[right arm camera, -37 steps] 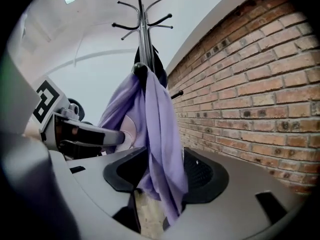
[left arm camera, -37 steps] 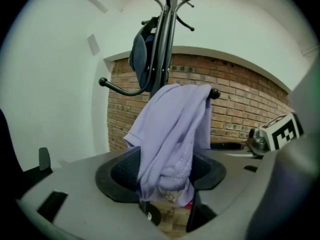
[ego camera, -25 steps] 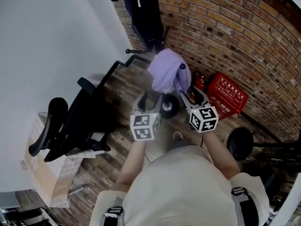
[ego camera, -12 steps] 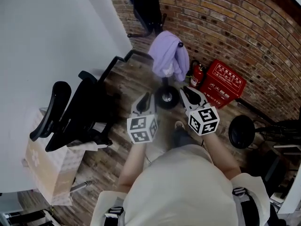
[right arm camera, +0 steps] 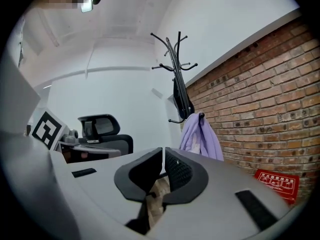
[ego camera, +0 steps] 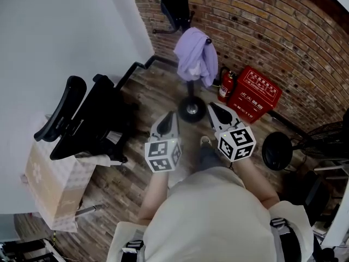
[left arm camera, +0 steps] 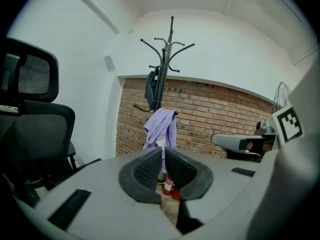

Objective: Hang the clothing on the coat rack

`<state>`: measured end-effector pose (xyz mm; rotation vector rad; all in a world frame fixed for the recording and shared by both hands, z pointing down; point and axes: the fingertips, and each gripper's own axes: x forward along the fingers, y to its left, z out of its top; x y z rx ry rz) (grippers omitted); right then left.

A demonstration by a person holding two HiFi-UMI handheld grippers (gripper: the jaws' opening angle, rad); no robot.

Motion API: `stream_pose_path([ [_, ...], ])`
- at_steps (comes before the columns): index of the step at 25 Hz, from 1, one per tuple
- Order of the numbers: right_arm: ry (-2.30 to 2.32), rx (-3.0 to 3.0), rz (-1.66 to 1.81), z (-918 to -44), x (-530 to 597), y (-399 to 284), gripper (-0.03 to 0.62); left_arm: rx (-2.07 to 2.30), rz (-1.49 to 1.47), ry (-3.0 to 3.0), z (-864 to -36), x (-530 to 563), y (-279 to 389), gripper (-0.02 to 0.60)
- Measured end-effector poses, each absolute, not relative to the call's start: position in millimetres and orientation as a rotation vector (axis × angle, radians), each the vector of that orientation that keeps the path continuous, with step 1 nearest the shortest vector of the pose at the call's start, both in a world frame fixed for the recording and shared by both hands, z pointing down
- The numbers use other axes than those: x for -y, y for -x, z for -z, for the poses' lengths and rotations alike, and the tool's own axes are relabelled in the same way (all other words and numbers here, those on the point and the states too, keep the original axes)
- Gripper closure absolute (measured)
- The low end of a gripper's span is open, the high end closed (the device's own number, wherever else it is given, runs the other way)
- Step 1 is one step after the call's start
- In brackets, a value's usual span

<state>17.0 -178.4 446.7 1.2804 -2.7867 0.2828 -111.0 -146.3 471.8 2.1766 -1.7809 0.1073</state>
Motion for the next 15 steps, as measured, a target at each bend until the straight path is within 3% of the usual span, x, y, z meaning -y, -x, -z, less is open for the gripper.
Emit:
stream_pose_path([
  [15, -1.253, 2.804, -0.182, -436.5, 135.8, -13.3, 0.594, 1.821, -0.078, -2.201, -457.0, 108.5, 112.6, 0.569],
])
